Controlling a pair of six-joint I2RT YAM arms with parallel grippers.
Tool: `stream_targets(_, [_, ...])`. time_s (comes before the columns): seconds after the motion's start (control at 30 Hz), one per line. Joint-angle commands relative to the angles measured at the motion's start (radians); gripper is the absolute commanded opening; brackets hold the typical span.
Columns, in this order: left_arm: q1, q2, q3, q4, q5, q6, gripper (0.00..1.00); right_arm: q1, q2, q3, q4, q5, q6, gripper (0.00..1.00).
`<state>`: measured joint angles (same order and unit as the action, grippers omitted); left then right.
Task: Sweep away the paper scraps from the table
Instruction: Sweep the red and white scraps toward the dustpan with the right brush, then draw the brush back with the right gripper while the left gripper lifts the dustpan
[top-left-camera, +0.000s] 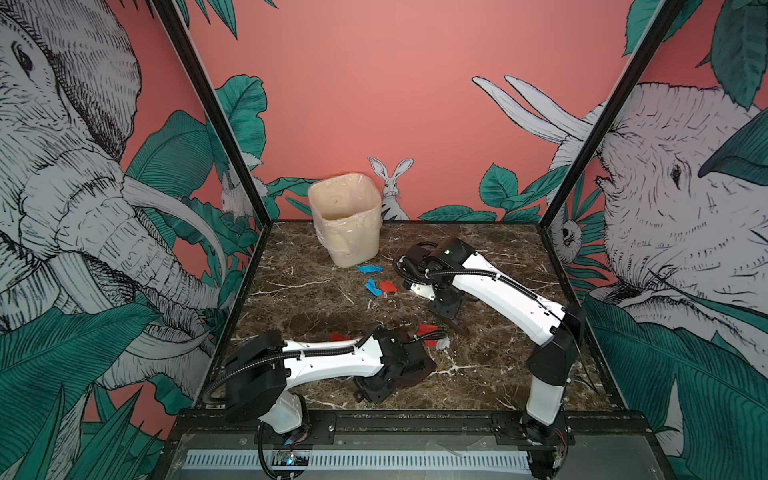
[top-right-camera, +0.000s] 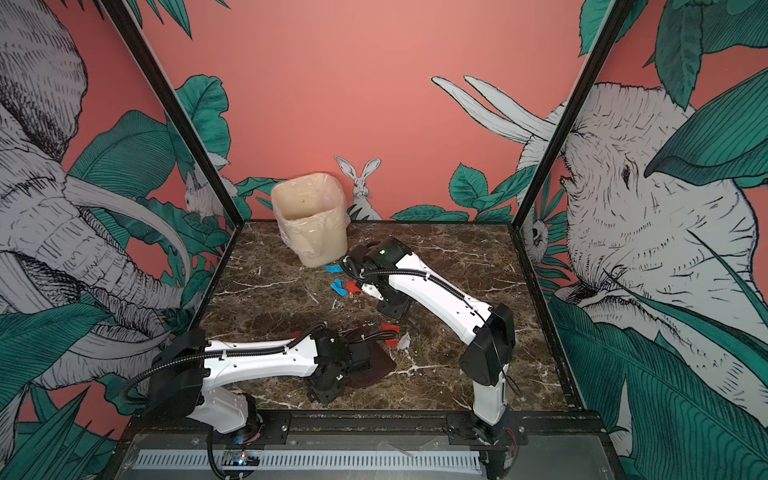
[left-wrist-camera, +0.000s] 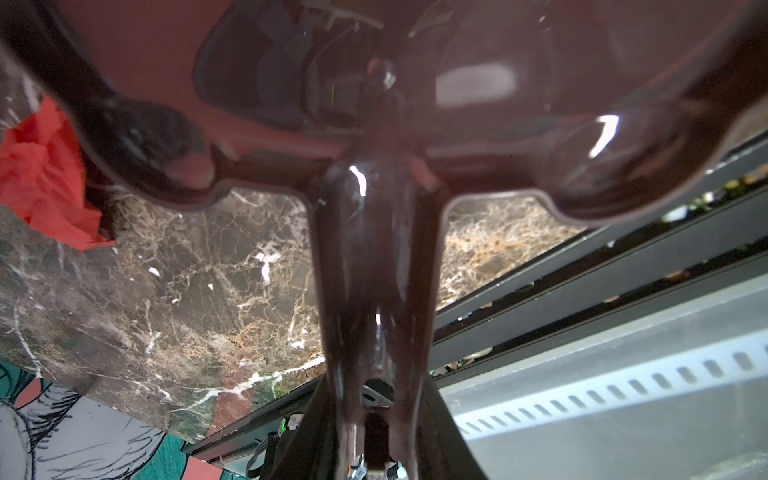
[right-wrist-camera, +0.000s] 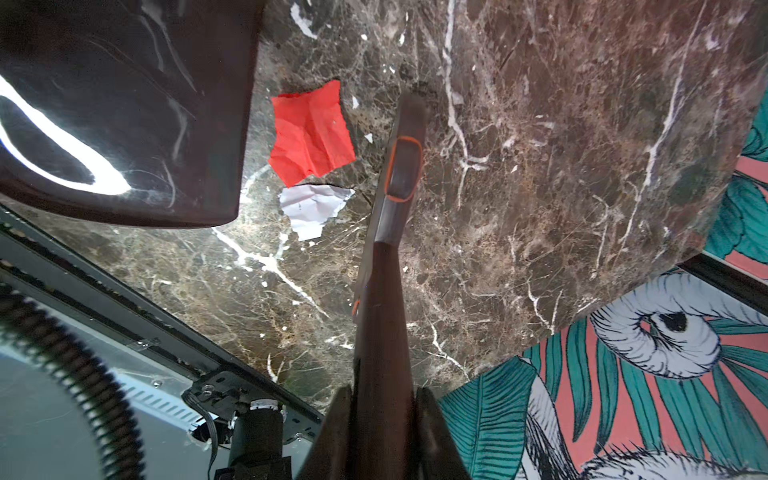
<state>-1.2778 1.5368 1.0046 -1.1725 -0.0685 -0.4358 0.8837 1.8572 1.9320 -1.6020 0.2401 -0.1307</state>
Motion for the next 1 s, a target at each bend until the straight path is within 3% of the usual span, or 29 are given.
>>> stream_targets(0.0, [-0.005, 0.002, 0.024, 0.005, -0.007, 0.020, 0.00, 0.010, 0.007, -0.004, -0.088, -0.046, 0.044, 0.00])
stream_targets(0.5, [0.009, 0.009, 0.004, 0.045, 0.024, 0.049, 0.00, 0.057, 0.029, 0.031, -0.109, -0.139, 0.091, 0.00])
stream_targets(0.97, [0.014, 0.004, -0.002, 0.049, 0.027, 0.041, 0.00, 0.120, -0.066, 0.092, -0.063, -0.336, 0.153, 0.00])
